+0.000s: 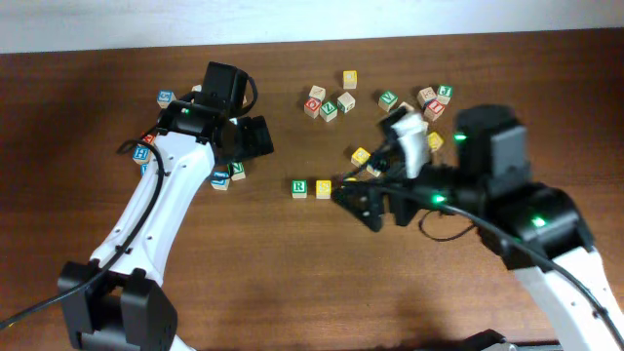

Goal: Spell out RSS
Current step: 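Swing the right gripper in over the RSS row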

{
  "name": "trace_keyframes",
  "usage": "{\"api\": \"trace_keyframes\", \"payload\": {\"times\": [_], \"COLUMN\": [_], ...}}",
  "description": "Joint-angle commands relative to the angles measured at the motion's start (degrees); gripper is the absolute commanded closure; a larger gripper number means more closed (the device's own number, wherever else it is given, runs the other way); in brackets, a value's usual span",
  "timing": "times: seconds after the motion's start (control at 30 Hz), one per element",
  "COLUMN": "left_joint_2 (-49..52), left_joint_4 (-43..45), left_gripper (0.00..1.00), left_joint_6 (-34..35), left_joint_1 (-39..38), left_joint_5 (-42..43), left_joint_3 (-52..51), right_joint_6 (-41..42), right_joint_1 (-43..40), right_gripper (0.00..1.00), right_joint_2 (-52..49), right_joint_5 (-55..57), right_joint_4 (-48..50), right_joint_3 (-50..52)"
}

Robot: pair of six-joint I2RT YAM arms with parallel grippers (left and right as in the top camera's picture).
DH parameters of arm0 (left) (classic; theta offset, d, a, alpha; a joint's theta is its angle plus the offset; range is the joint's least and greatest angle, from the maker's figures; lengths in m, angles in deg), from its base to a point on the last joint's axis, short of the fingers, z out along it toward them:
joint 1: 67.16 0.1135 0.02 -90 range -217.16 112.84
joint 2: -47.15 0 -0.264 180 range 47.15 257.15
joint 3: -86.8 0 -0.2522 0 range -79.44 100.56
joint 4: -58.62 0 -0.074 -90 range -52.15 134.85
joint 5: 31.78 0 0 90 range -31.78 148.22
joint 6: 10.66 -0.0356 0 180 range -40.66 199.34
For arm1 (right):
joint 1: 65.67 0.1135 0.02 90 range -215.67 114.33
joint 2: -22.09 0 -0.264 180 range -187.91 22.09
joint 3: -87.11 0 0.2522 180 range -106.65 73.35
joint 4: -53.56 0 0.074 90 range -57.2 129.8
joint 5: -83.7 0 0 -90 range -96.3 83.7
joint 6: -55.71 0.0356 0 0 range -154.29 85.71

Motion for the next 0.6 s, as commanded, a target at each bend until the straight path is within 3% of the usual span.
{"api": "trace_keyframes", "payload": {"times": [0.0, 0.5, 0.57], "left_joint_2": [-1.6, -1.6, -1.6], "left_joint_4": [-0.07, -0.09, -0.09], "left_gripper": [0.01, 0.01, 0.01], "left_joint_6": [-0.33, -0.33, -0.33], "left_joint_1": [0.24, 0.24, 0.24], "left_joint_5": [-0.85, -0.85, -0.85], "left_joint_3": [-0.17, -0.17, -0.17], "right_joint_6": [-1.55, -1.33, -1.31], "right_joint_1": [1.97, 1.97, 1.97], "right_gripper": [0.02, 0.02, 0.21], "right_joint_2": [-4.13, -8.68, -9.68], "right_joint_5": [9.29, 5.68, 8.52], "right_joint_4": [-5.03, -4.55, -1.11], "right_joint_3": [-4.39, -5.73, -5.73]}}
